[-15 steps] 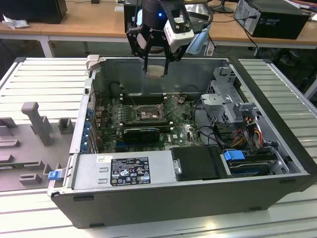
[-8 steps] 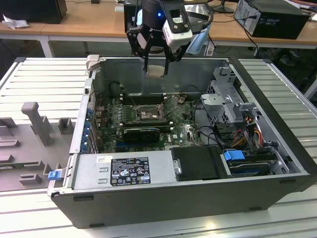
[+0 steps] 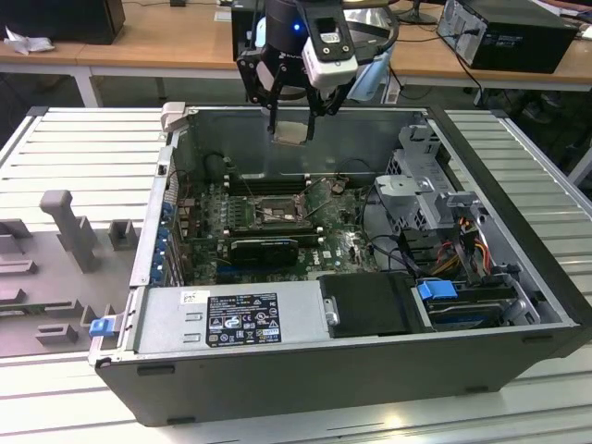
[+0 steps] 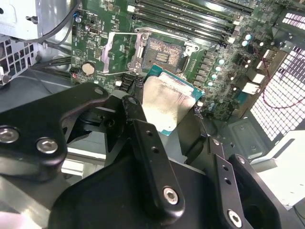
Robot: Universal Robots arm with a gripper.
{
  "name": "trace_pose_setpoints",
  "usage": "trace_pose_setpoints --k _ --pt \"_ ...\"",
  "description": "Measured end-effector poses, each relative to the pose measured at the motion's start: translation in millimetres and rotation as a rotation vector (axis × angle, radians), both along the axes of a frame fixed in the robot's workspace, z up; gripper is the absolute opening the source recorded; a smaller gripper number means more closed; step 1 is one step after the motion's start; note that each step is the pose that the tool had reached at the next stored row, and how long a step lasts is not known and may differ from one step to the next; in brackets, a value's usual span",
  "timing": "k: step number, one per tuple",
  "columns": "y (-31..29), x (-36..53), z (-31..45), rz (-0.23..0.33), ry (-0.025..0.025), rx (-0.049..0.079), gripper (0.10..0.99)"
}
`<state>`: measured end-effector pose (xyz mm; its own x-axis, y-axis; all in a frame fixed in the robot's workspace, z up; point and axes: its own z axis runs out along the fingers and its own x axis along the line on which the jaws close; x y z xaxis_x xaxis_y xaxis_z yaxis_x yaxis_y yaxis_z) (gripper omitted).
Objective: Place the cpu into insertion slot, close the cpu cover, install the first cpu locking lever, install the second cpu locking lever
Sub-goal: 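Place the cpu into insertion slot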
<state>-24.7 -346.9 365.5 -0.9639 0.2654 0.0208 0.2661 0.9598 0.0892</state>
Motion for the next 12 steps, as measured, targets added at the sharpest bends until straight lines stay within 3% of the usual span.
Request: trace_pose_setpoints --k 12 --pt "0.0 0.0 0.0 -0.036 0.0 0.0 0.529"
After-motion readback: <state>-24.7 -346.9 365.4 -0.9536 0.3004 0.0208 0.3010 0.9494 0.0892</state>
